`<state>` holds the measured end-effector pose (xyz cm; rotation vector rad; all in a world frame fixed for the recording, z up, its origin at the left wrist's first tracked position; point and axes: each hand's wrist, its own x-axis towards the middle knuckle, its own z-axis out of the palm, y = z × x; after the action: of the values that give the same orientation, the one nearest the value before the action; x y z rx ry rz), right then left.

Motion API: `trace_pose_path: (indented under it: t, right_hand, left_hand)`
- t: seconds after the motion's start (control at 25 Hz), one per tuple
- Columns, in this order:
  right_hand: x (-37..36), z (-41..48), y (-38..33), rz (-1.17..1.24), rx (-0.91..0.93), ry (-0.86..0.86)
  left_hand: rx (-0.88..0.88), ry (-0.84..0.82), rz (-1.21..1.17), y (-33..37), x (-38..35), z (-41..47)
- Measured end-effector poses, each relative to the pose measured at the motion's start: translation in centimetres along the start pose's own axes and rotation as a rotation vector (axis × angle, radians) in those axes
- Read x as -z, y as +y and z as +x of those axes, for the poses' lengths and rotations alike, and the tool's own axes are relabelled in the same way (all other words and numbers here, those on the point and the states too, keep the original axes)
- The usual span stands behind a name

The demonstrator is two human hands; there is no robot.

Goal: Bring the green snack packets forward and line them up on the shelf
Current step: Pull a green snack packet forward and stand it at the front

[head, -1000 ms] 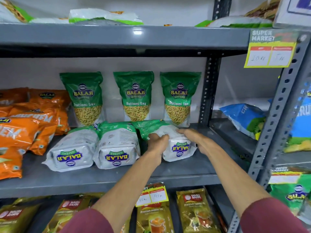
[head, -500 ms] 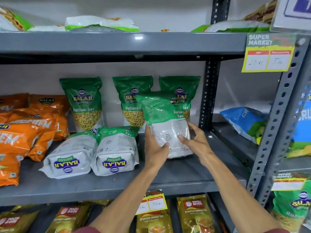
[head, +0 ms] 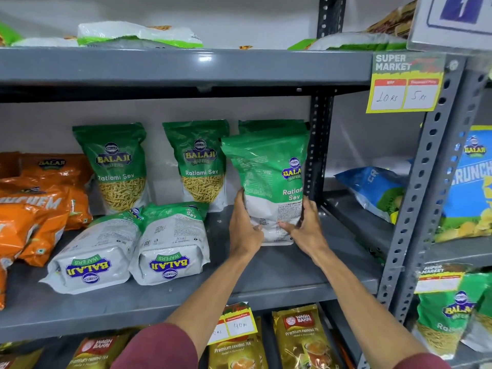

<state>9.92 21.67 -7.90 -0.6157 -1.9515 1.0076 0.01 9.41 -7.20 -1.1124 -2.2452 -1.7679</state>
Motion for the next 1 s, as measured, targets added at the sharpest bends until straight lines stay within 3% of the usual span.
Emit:
trace_pose_path:
  t: [0.12, 0.28, 0.36, 0.48, 0.6, 0.8, 0.84, 1.0]
  right_hand:
    - [-0.1, -0.4, 0.0, -0.018, -0.014, 0.017]
    - [-0.3, -1.9, -0.7, -0.036, 0.036, 0.133]
    - [-1.1, -3.1, -1.7, -0.123, 0.076, 0.220]
    - [-2.5, -5.8, -3.7, -0.304, 0.108, 0.276]
    - [-4.3, -8.1, -5.0, -0.249, 0.151, 0.102]
    - [-4.6, -8.4, -5.6, 0.104, 0.176, -0.405]
    - [-4.0, -8.0, -5.3, 0.103, 0.164, -0.371]
    - [-0.6, -4.0, -3.5, 0.128, 0.136, 0.203]
  left_hand:
    - [0.004, 0.014, -0.009, 0.1, 0.3, -0.1]
    - [-0.068, 0.222, 0.107, 0.4, 0.6, -1.8]
    - [-0.153, 0.123, -0.070, 0.5, 0.5, -2.2]
    - [-0.118, -0.009, -0.225, 0.3, 0.8, -2.5]
    - [0.015, -0.094, -0.414, -0.3, 1.1, -1.5]
    - [0.292, -0.074, -0.502, -0.1, 2.2, 1.8]
    - [0.305, -0.055, -0.467, -0.3, 2.2, 2.3]
    - [0.348, 0.150, -0.198, 0.4, 1.5, 2.7]
